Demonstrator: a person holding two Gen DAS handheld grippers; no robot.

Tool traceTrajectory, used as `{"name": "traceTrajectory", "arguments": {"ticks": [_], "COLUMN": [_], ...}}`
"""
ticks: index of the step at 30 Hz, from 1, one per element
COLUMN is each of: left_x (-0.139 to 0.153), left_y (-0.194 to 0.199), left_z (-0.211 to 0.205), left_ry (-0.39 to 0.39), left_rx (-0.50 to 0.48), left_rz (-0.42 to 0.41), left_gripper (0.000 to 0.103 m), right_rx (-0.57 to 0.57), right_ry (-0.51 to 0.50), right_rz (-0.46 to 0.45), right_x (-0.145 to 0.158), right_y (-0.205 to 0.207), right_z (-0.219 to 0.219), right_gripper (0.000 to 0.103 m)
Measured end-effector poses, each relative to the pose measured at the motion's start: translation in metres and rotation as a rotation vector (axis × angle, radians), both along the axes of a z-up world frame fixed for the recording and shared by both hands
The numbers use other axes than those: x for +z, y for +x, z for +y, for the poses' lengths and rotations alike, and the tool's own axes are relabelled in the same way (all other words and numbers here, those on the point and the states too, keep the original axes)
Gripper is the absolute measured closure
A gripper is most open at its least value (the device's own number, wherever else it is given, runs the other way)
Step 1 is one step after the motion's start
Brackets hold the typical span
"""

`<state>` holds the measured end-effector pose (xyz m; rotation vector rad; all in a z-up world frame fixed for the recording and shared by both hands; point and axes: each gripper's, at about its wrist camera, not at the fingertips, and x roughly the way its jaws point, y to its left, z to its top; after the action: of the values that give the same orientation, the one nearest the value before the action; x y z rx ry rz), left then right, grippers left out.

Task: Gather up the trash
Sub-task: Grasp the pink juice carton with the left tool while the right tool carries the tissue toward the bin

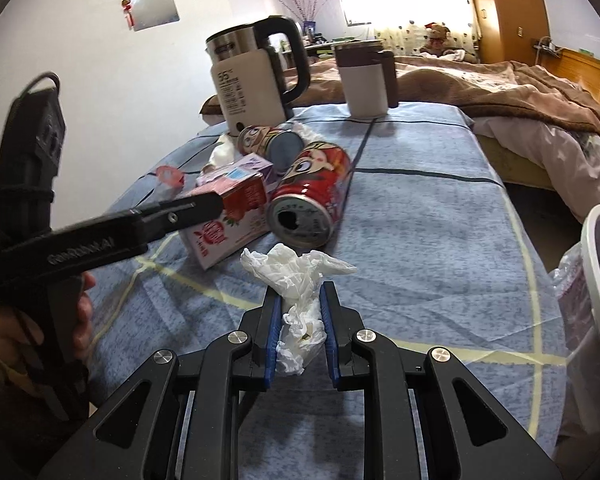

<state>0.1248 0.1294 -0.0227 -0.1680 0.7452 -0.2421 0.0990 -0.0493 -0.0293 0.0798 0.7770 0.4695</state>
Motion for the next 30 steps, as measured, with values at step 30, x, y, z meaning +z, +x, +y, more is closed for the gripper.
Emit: {"name": "traceTrajectory", "arguments": {"ticks": [30], "left_x": [0.006], "left_y": [-0.007], "left_z": [-0.011], "left_ry": [0.005], "left_rx": [0.047], "left_rz": [0.015], "left_gripper": [0.064], "right_rx": [-0.047], "right_ry": [0.057], "right_rz": [0.000], "right_x": [0.010], "right_y": [0.004], "right_z": [-0.028], "right_gripper": [0.083]}}
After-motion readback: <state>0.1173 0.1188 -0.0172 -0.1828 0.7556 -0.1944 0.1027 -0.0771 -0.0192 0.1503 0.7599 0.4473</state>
